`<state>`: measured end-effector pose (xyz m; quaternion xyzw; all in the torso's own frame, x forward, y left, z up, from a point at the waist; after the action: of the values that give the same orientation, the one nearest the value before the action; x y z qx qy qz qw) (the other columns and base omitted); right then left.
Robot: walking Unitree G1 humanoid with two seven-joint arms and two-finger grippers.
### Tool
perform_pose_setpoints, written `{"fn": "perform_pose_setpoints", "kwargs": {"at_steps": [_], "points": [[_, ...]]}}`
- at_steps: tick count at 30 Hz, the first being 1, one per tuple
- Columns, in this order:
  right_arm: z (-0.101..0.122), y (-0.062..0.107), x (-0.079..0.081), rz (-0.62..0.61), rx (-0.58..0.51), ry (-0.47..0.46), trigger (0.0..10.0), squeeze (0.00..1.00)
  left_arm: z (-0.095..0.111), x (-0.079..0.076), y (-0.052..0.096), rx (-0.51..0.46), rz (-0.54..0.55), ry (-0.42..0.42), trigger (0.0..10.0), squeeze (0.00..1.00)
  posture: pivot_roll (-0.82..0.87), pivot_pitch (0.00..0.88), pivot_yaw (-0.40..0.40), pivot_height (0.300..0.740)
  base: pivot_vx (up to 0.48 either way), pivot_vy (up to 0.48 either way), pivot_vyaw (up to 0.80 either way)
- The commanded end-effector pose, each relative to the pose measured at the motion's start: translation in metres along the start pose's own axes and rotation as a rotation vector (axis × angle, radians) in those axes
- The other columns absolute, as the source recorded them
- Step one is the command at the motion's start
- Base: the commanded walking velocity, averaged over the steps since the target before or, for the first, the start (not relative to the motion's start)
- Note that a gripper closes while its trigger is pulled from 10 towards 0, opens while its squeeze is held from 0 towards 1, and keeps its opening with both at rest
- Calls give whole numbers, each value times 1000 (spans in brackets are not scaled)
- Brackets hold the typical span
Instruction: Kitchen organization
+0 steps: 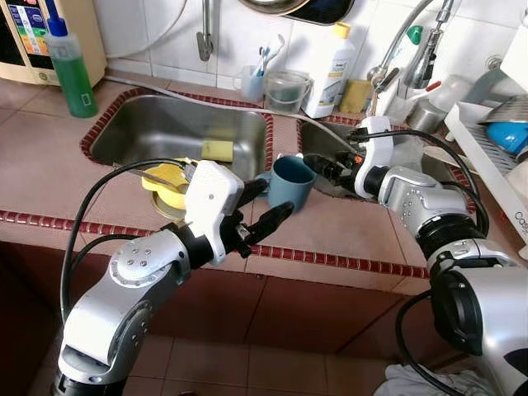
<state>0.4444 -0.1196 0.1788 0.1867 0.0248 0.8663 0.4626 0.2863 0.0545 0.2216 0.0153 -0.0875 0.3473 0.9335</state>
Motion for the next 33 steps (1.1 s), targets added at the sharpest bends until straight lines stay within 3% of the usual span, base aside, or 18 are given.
{"fn": "perform_pose_setpoints", "kwargs": {"at_steps": [1,11,12,13,14,15,16,33], "points": [[4,-1,4,15,6,17,10000,0,4,-4,1,-9,-6,2,10000,0,145,130,-151,740,0,0,0],[-19,-3,3,19,51,-27,10000,0,5,-4,5,2,13,13,10000,0,154,156,-154,740,0,0,0],[-20,-3,2,14,53,-33,8706,0,5,-4,5,2,13,13,10000,0,154,157,-153,740,0,0,0],[-22,-2,-1,-7,55,-44,4314,0,5,-4,6,3,15,13,10000,0,154,160,-152,740,0,0,0],[-22,-1,-2,-14,56,-47,1686,0,5,-4,6,4,15,14,10000,0,154,160,-152,740,0,0,0],[-22,-1,-2,-14,56,-47,1686,0,5,-4,6,4,15,14,10000,0,154,160,-152,740,0,0,0],[-25,0,-4,-25,61,-66,0,0,5,-3,6,4,17,12,10000,0,154,160,-149,740,0,0,0],[-33,2,-12,-74,77,-78,0,0,9,0,5,3,18,11,10000,0,154,162,-136,740,0,0,0]]}}
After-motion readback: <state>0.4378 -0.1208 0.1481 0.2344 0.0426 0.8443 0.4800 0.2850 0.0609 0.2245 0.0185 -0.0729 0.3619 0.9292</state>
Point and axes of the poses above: a point about 5 cm out from each wrist's last joint towards the gripper, its own y axis pointing back from the gripper into the wrist, its own z axis along the axis of the wrist's last joint, x = y × z, the point moved 5 cm from there along -y, pointing out of the wrist towards the gripper, and after that the axes turned 6 degrees about -y, right-handed, at the moved point
